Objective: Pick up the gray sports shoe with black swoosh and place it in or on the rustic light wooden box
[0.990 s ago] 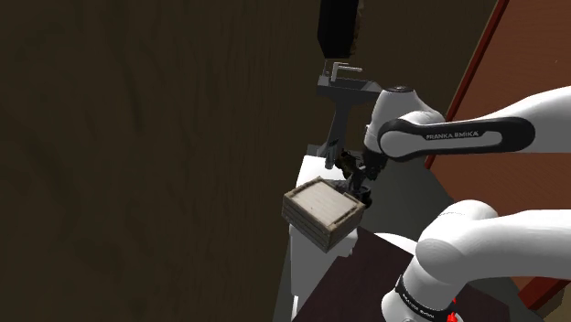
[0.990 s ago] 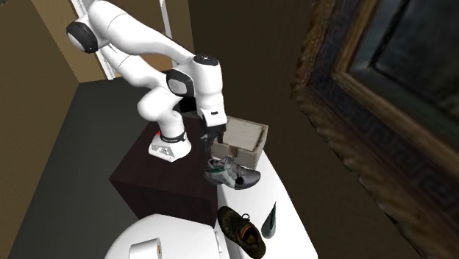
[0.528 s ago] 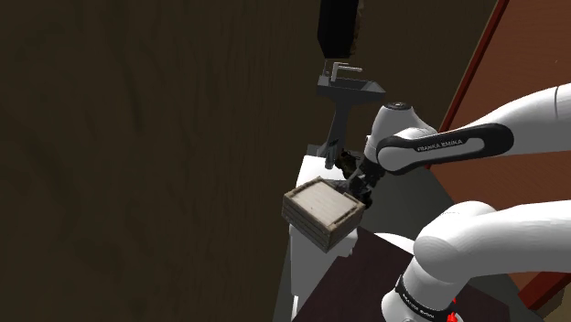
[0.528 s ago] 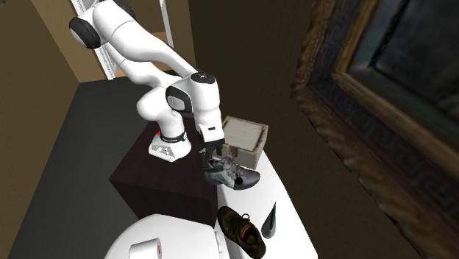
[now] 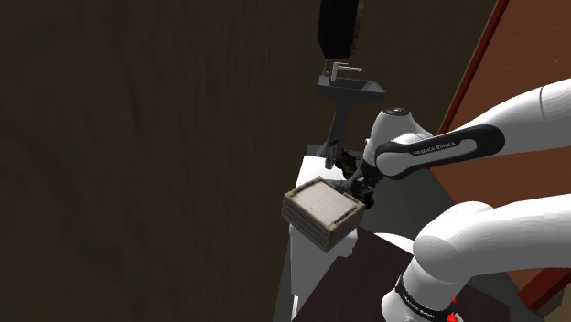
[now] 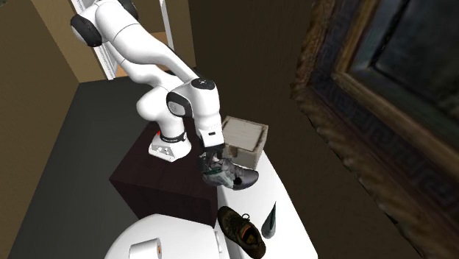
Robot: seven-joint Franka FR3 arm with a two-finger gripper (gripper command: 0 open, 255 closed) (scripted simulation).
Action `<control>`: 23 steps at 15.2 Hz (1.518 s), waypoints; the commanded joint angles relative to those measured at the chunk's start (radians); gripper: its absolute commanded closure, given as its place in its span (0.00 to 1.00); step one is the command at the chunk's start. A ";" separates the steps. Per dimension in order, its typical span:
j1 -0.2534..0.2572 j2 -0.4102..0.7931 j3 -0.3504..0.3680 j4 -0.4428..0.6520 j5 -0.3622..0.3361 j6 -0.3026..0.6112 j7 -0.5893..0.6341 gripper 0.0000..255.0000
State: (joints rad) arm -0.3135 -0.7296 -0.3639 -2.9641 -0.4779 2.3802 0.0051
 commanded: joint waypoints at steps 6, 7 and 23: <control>0.003 0.006 0.000 -0.007 0.000 0.003 0.001 1.00; 0.004 0.006 0.000 -0.007 0.001 0.003 0.001 1.00; 0.030 -0.115 0.038 0.088 0.065 -0.209 -0.031 1.00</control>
State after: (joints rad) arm -0.2858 -0.8352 -0.3288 -2.8901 -0.4192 2.1930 -0.0212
